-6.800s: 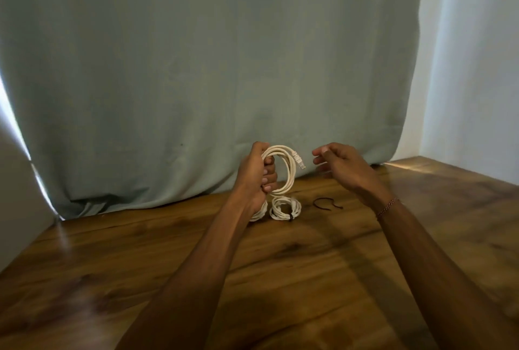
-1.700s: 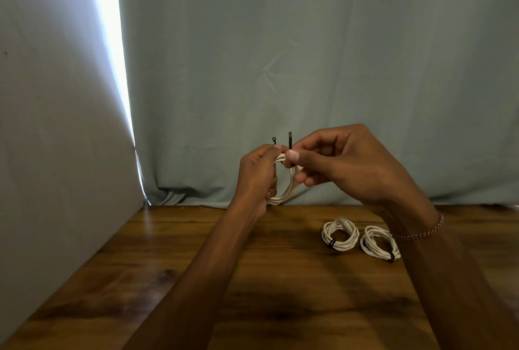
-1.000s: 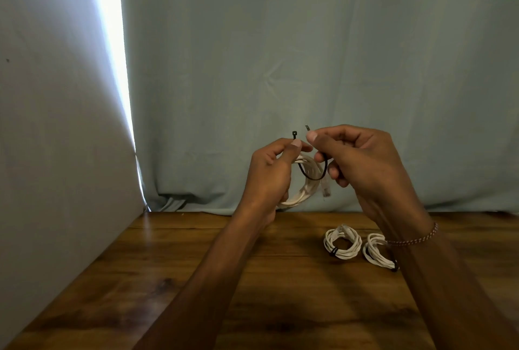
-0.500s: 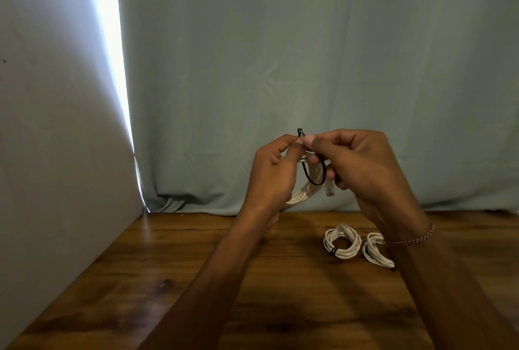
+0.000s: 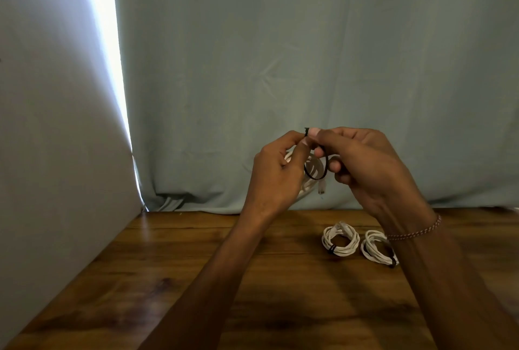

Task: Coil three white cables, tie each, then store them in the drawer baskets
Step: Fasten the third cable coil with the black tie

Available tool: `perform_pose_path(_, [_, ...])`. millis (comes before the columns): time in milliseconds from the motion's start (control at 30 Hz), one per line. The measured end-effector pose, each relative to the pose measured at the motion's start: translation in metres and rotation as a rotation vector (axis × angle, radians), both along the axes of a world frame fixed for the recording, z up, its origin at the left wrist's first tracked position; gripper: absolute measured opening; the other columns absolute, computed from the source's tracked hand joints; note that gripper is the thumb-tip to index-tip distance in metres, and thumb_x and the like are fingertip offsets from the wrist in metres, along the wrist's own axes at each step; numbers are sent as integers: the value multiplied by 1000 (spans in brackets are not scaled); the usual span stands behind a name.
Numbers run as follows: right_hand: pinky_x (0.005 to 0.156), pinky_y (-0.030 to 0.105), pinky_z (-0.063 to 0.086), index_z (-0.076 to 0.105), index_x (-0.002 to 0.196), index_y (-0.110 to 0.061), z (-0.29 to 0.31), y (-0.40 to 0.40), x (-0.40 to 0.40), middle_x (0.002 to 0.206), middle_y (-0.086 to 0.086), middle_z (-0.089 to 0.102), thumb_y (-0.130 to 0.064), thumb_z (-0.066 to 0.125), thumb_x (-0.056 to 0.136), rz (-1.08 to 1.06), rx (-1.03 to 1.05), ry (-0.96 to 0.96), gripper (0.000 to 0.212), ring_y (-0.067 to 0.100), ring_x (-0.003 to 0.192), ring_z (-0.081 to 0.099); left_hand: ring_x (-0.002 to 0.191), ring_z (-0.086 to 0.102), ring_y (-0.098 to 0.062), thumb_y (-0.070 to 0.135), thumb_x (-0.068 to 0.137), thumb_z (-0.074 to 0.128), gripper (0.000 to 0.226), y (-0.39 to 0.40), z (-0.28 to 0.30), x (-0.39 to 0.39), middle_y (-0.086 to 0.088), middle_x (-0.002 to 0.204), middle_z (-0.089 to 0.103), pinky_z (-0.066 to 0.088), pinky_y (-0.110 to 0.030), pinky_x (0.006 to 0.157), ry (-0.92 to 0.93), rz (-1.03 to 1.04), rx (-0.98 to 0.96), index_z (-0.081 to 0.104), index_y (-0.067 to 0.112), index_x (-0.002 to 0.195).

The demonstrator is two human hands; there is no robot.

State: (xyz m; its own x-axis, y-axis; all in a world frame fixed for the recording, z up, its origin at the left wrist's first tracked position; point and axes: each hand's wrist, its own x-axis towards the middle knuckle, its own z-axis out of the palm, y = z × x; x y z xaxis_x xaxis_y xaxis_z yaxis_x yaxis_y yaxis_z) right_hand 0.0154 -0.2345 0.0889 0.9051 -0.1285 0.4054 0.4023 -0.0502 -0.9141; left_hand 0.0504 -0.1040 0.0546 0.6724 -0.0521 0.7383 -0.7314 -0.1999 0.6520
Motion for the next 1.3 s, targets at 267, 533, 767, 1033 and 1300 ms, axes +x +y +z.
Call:
perform_pose_path(267, [43,18,41,68,105,-10,0,1,0,72,0,75,-32,76,88,-60,8,-78,29,4,46,54,71,66,-19,28,107,49,22,3,-6,5,1,76,70,52,-45,64,-142,99,134,70,23,103])
perform_pose_path(533, [48,19,42,79,95,-19,2,-5,0,83,1,78,-45,69,91,-22,-113,-28,28,7,51,54,76,68,-23,34,106,50,22,5,-7,9,-2,85,74,54,-50,69,-117,65,197,71,30,110])
perform_pose_path(767, [71,25,45,80,91,-23,0,-11,4,86,-22,75,-34,69,92,-56,-2,-131,15,-9,79,63,89,68,-4,28,105,52,23,8,-1,5,9,94,74,56,-32,81,-11,-30,269,74,23,102])
perform_pose_path(1033, [73,23,57,75,109,-30,2,-28,10,101,-9,76,-46,72,87,-99,-65,-198,28,6,93,72,52,54,9,19,106,48,28,2,0,-4,20,66,61,37,-4,49,124,-174,224,74,8,105])
perform_pose_path(1300, [69,30,63,72,95,-11,-2,-28,11,96,-2,72,-25,68,95,-172,-222,-313,15,15,73,75,47,24,-13,31,108,44,32,1,0,-9,11,52,41,20,-25,45,301,-280,133,71,13,102])
